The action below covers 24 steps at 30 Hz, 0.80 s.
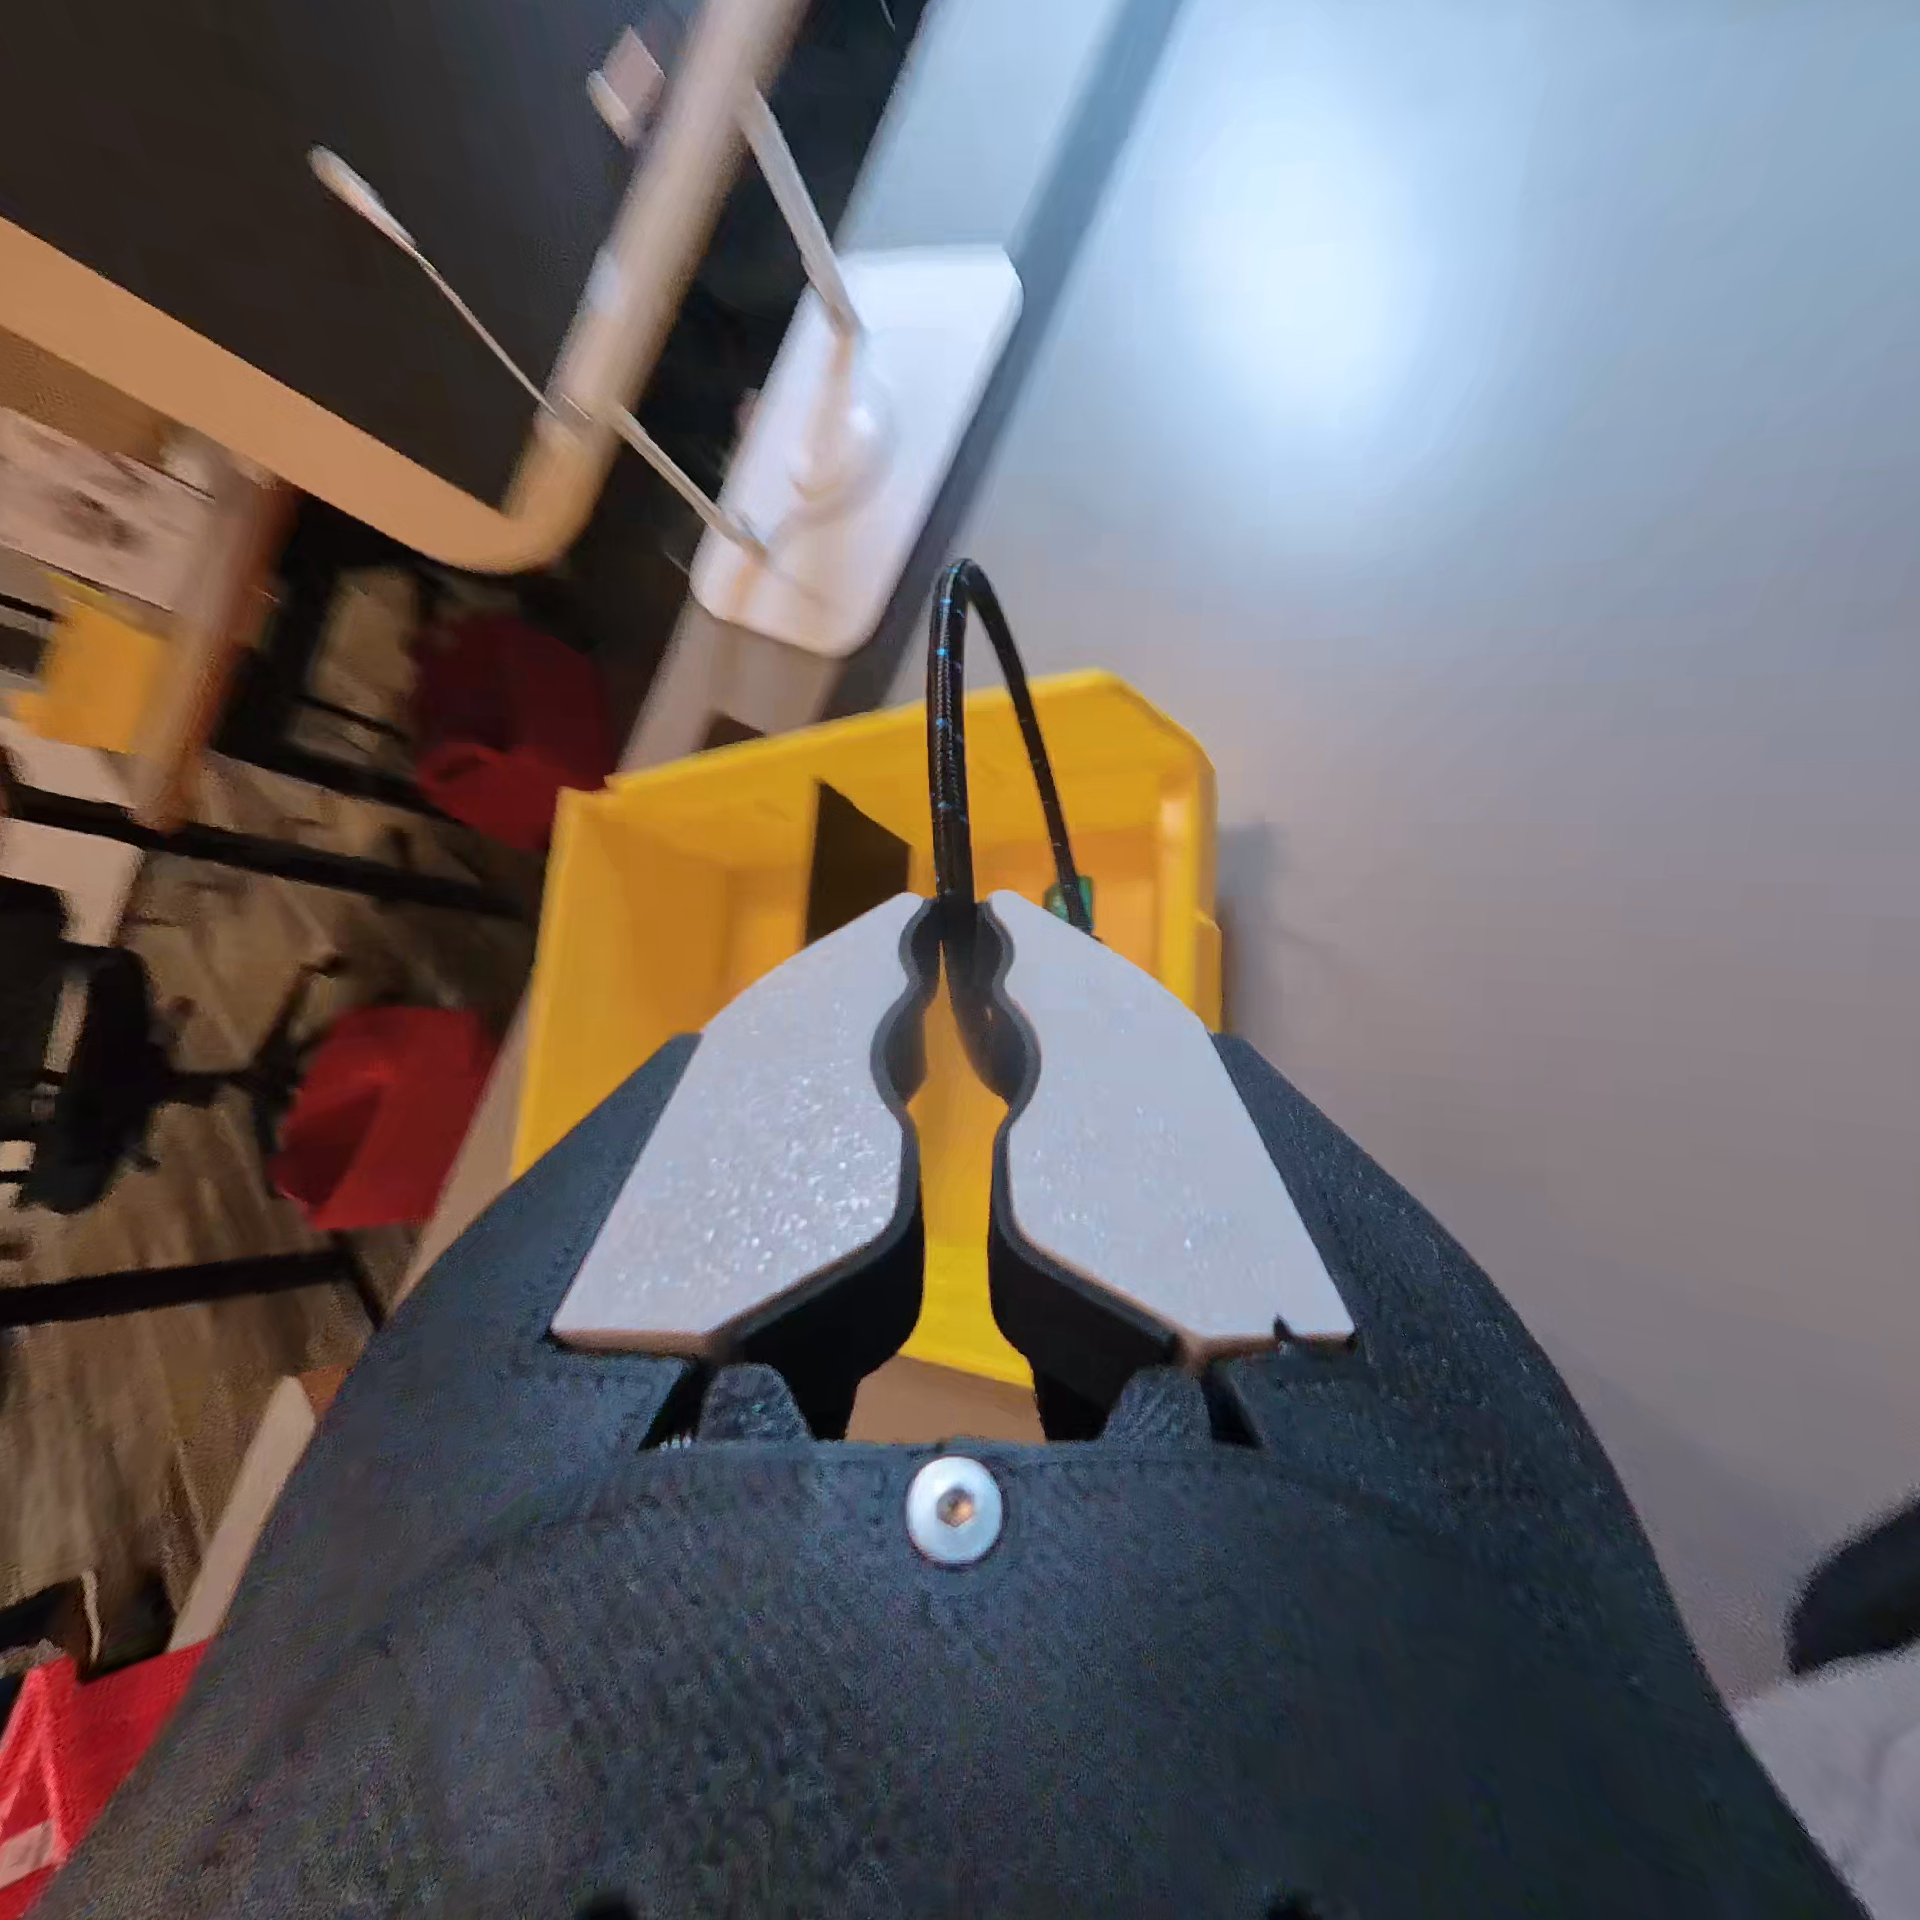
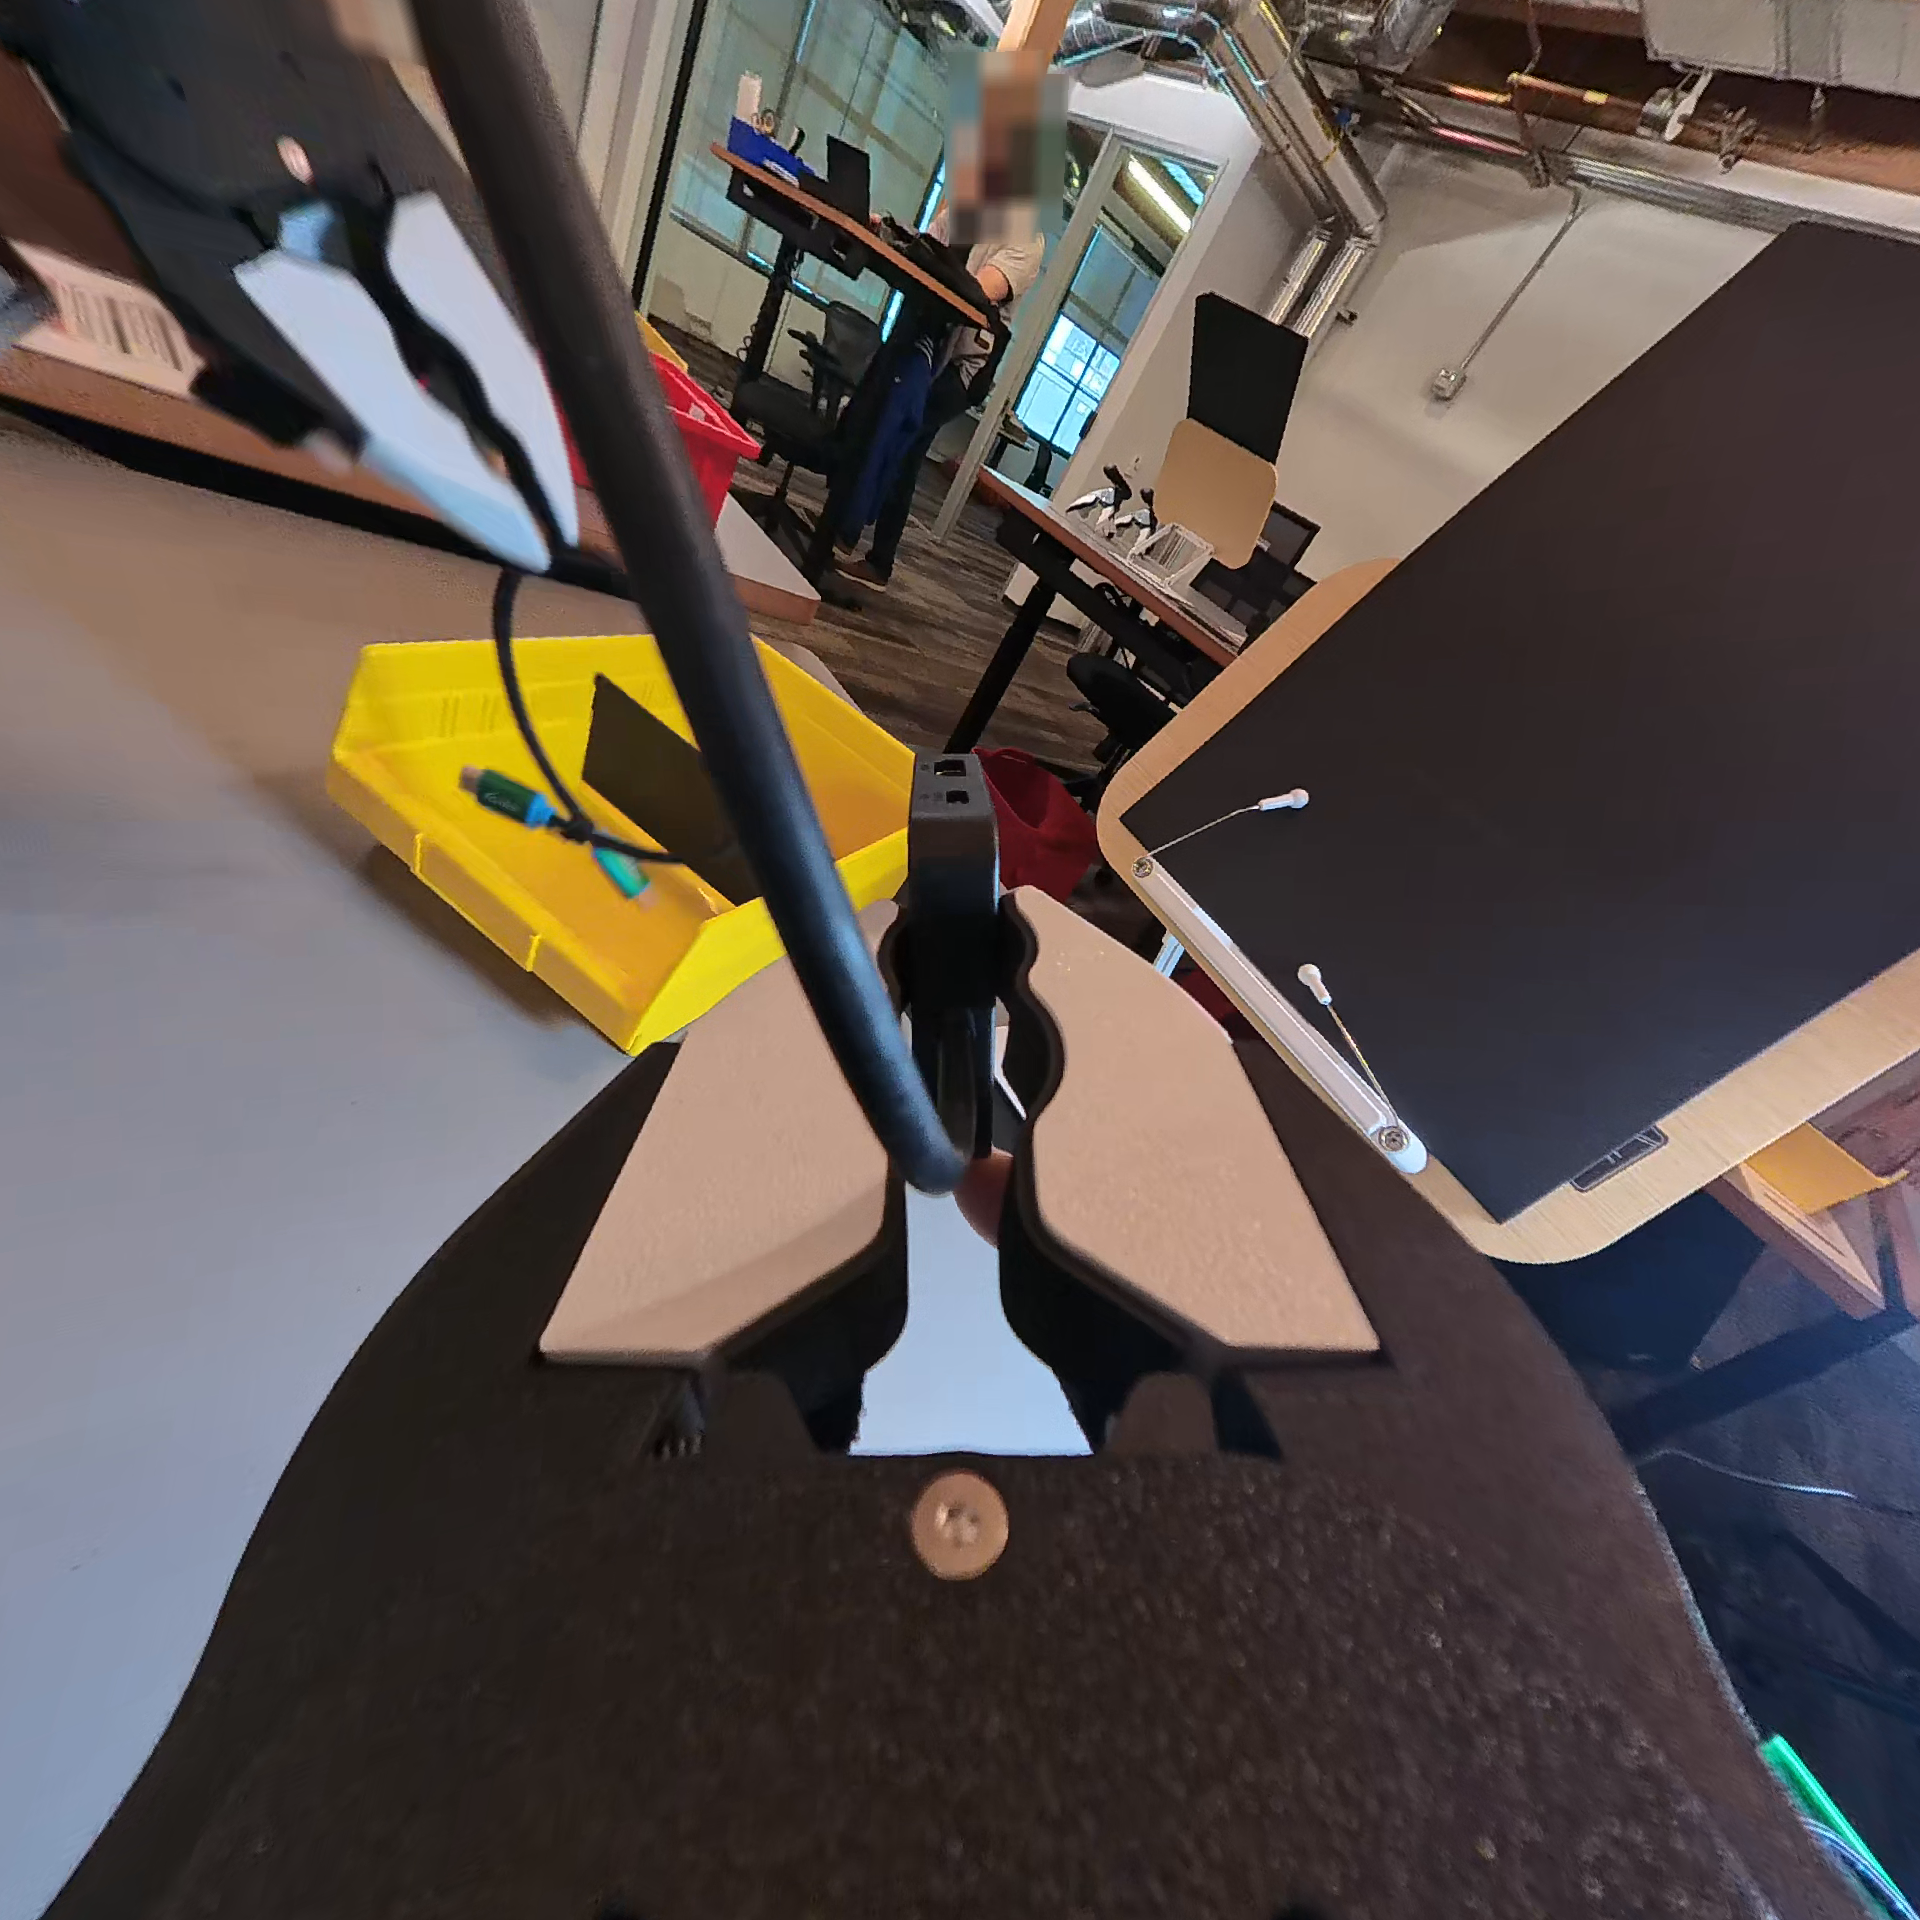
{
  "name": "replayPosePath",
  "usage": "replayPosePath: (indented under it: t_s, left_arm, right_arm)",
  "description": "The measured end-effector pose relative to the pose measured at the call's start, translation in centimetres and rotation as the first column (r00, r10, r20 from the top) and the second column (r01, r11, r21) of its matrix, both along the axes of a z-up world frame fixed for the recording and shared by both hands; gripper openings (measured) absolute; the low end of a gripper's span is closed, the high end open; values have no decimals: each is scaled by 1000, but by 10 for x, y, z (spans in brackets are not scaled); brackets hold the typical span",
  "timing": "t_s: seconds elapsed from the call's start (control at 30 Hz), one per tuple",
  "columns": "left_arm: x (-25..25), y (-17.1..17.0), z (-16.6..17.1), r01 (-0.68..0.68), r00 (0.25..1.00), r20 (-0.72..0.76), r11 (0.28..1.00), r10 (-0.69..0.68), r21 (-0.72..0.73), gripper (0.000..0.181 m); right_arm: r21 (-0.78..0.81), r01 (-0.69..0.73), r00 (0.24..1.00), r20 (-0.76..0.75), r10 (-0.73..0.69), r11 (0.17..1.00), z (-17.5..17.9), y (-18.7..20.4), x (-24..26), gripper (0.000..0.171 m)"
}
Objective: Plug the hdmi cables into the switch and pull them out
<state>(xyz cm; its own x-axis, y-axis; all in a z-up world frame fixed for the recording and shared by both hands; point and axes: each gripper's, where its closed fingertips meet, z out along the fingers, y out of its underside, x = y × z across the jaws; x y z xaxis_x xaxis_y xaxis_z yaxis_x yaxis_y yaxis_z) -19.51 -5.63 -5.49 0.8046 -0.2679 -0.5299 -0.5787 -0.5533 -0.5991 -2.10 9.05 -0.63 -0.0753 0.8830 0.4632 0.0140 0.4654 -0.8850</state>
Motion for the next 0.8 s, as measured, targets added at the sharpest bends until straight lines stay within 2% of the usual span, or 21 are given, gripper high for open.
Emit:
replayPosePath:
  t_s: [0.03,0.1,0.2,0.27,0.37,0.5,0.63,0.7,0.8]
  left_arm:
    - [3,1,19,5,1000,-4,996,-5,95,7]
    - [16,4,56,40,999,19,958,-47,283,7]
    - [39,6,98,103,985,70,858,-159,503,7]
    - [52,9,111,134,965,106,803,-238,581,7]
    - [73,17,114,181,919,172,768,-354,614,7]
    - [106,32,100,260,828,278,772,-487,580,7]
    - [131,56,73,294,629,513,789,-585,539,7]
    - [128,82,47,233,493,683,838,-540,494,6]
    - [112,125,-24,123,355,879,948,-318,294,6]
  right_arm:
    - [-2,-4,1000,-1,4,1000,0,0,0,15]
    - [-12,-18,1000,-7,18,1000,0,-1,0,15]
    - [-33,-55,998,-21,54,998,2,-7,1,15]
    - [-47,-82,996,-34,81,996,4,-10,2,15]
    - [-81,-114,993,-53,110,990,7,-11,4,15]
    - [-131,-177,982,-92,166,975,12,-14,10,15]
    - [-174,-251,963,-142,228,952,21,-18,18,15]
    - [-196,-271,957,-160,242,942,25,-17,21,15]
    - [-202,-266,958,-166,235,943,27,-13,24,15]
